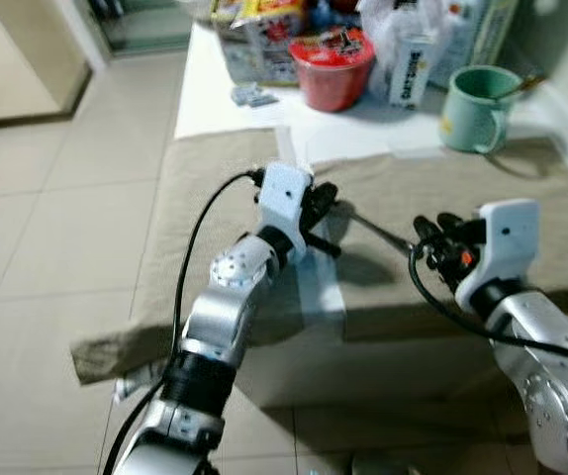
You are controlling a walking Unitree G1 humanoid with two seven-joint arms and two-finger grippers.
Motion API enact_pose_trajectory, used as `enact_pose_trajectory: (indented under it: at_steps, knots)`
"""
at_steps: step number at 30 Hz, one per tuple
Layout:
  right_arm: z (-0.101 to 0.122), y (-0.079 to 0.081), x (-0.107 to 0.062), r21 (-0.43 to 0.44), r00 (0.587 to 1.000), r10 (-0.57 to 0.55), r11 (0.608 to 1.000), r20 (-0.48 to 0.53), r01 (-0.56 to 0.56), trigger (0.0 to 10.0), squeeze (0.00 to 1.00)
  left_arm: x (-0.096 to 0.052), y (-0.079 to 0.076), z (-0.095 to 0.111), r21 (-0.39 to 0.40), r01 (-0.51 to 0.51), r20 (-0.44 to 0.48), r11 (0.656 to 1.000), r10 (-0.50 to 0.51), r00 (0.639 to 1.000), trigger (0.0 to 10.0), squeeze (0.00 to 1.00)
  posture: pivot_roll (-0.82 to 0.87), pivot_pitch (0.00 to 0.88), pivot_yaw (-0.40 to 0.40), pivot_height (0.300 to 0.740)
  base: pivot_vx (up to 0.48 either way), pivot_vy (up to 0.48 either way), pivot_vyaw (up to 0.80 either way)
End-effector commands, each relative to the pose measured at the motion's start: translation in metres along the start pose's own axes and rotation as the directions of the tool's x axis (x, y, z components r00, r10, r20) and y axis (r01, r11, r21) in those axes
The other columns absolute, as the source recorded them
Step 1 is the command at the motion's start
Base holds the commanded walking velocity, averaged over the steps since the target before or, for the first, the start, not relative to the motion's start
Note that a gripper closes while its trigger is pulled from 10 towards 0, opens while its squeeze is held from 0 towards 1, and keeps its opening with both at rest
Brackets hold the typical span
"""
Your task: Setting the table
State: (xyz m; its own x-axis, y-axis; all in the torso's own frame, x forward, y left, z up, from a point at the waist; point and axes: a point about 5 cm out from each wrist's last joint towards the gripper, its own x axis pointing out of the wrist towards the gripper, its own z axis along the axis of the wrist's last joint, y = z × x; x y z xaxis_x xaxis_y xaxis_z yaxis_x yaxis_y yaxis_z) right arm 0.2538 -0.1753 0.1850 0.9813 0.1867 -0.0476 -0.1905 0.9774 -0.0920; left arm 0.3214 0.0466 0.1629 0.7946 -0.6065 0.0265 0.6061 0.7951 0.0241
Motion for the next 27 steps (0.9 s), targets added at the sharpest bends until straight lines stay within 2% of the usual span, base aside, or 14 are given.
enact_pose_trajectory:
  at_steps: [1, 3, 6, 9, 10, 14, 15, 17, 20, 21, 22, 24, 26, 27]
  knots:
    - [0.009, -0.004, 0.000, -0.076, 0.996, -0.045, 0.996, 0.071, 0.050, 10.0, 0.00, -0.028, 0.009, -0.069, -0.043, -0.064, -0.295, 0.997, 0.049, 0.954, 10.0, 0.00, -0.34, 0.166, 0.094, 0.740, 0.000, 0.000, 0.00]
    - [0.021, -0.007, 0.000, -0.118, 0.987, -0.082, 0.988, 0.139, 0.098, 10.0, 0.00, -0.027, 0.012, -0.060, -0.033, -0.078, -0.264, 0.996, 0.066, 0.962, 10.0, 0.00, -0.34, 0.166, 0.097, 0.740, 0.000, 0.000, 0.00]
    - [0.030, -0.008, -0.002, -0.148, 0.975, -0.106, 0.980, 0.196, 0.136, 10.0, 0.00, -0.029, 0.013, -0.058, -0.036, -0.088, -0.266, 0.995, 0.075, 0.961, 10.0, 0.00, -0.34, 0.165, 0.095, 0.740, 0.000, 0.000, 0.00]
    - [0.028, -0.014, -0.019, -0.128, 0.971, -0.154, 0.976, 0.180, 0.179, 10.0, 0.00, -0.034, 0.014, -0.065, -0.026, -0.100, -0.289, 0.995, 0.088, 0.953, 10.0, 0.00, -0.36, 0.168, 0.090, 0.740, 0.000, 0.000, 0.00]
    - [0.028, -0.014, -0.019, -0.128, 0.971, -0.154, 0.976, 0.180, 0.179, 10.0, 0.00, -0.034, 0.014, -0.065, -0.026, -0.100, -0.289, 0.995, 0.088, 0.953, 10.0, 0.00, -0.36, 0.168, 0.090, 0.740, 0.000, 0.000, 0.00]
    - [0.017, -0.019, -0.052, -0.156, 0.972, -0.194, 0.964, 0.134, 0.214, 10.0, 0.00, -0.036, 0.030, -0.072, 0.001, -0.143, -0.316, 0.990, 0.136, 0.939, 10.0, 0.00, -0.38, 0.174, 0.091, 0.740, 0.000, 0.000, 0.00]
    - [0.017, -0.019, -0.052, -0.156, 0.972, -0.194, 0.964, 0.134, 0.214, 10.0, 0.00, -0.036, 0.030, -0.072, 0.001, -0.143, -0.316, 0.990, 0.136, 0.939, 10.0, 0.00, -0.38, 0.174, 0.091, 0.740, 0.000, 0.000, 0.00]
    - [0.007, -0.017, -0.073, -0.190, 0.978, -0.186, 0.961, 0.093, 0.201, 10.0, 0.00, -0.033, 0.040, -0.069, 0.025, -0.160, -0.313, 0.987, 0.160, 0.936, 10.0, 0.00, -0.39, 0.176, 0.094, 0.740, 0.000, 0.000, 0.00]
    - [0.003, -0.015, -0.083, -0.204, 0.982, -0.177, 0.961, 0.070, 0.188, 10.0, 0.00, -0.032, 0.044, -0.067, 0.037, -0.169, -0.308, 0.985, 0.172, 0.936, 10.0, 0.00, -0.40, 0.176, 0.096, 0.740, 0.000, 0.000, 0.00]
    - [0.000, -0.016, -0.091, -0.205, 0.983, -0.177, 0.961, 0.054, 0.184, 10.0, 0.00, -0.029, 0.050, -0.064, 0.061, -0.179, -0.300, 0.982, 0.189, 0.935, 10.0, 0.00, -0.40, 0.176, 0.098, 0.740, 0.000, 0.000, 0.00]
    - [0.000, -0.016, -0.091, -0.205, 0.983, -0.177, 0.961, 0.054, 0.184, 10.0, 0.00, -0.029, 0.050, -0.064, 0.061, -0.179, -0.300, 0.982, 0.189, 0.935, 10.0, 0.00, -0.40, 0.176, 0.098, 0.740, 0.000, 0.000, 0.00]
    - [-0.010, -0.014, -0.113, -0.261, 0.987, -0.160, 0.952, 0.016, 0.159, 10.0, 0.00, -0.019, 0.072, -0.049, 0.118, -0.223, -0.261, 0.968, 0.247, 0.933, 10.0, 0.00, -0.42, 0.173, 0.104, 0.740, 0.000, 0.000, 0.00]
    - [-0.013, -0.014, -0.123, -0.304, 0.986, -0.166, 0.939, 0.010, 0.161, 10.0, 0.00, -0.014, 0.082, -0.040, 0.143, -0.242, -0.236, 0.960, 0.270, 0.933, 10.0, 0.00, -0.42, 0.169, 0.104, 0.740, 0.000, 0.000, 0.00]
    - [-0.013, -0.014, -0.123, -0.304, 0.986, -0.166, 0.939, 0.010, 0.161, 10.0, 0.00, -0.014, 0.082, -0.040, 0.143, -0.242, -0.236, 0.960, 0.270, 0.933, 10.0, 0.00, -0.42, 0.169, 0.104, 0.740, 0.000, 0.000, 0.00]
